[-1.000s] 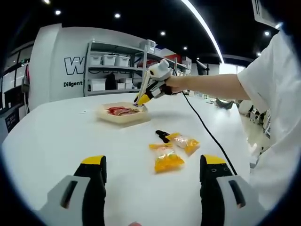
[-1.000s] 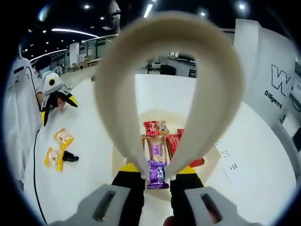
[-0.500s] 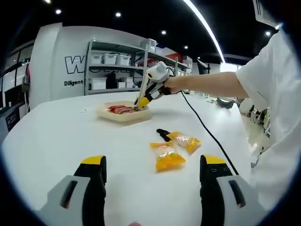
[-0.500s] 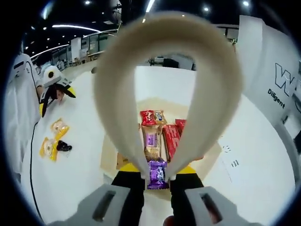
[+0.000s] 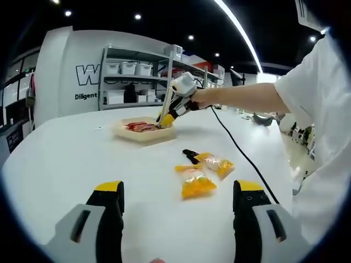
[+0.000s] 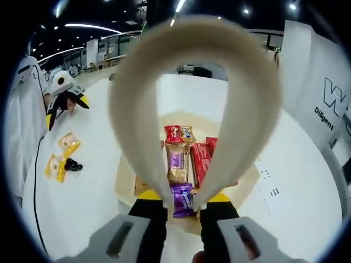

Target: Place the target food into the container with the food tongs after gripping and lifting it, then release it inside without dropping or visibly crushing the food.

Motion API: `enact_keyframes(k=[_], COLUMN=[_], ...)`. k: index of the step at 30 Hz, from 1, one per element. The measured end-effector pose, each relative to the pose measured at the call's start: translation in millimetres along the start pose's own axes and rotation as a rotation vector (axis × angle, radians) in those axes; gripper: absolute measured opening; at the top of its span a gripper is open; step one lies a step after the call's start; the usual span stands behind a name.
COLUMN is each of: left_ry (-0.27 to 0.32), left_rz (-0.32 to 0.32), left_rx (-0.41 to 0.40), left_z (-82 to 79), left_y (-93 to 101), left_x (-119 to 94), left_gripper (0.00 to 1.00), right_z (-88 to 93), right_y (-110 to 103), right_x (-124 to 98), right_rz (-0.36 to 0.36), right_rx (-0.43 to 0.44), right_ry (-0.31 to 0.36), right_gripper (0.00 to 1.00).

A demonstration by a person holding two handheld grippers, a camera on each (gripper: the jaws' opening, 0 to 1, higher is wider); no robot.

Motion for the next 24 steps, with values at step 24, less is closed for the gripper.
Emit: enact_keyframes(k=[24], left_ry=[0.015], left_rz=[0.012], left_rx=[-0.001], left_z=[0.0], left_y=[4.3], left_x=[-1], left_gripper=[0.80], right_z=[-12.8], right_y=[-30], right_x=[-35], right_rz=[0.054], right_rx=[0.014], right_ry=[0.134], right_gripper=[0.17])
Point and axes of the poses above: the point that each gripper's makers call its tool centre point, and the gripper's own axes: x roughly forward along the fingers, y roughly to its right, z roughly out of its underside, the point moved 10 cm from there along -x, roughly backward along the fingers, and after that the axes turned 8 degrees about -z, right-handed, at the moved point
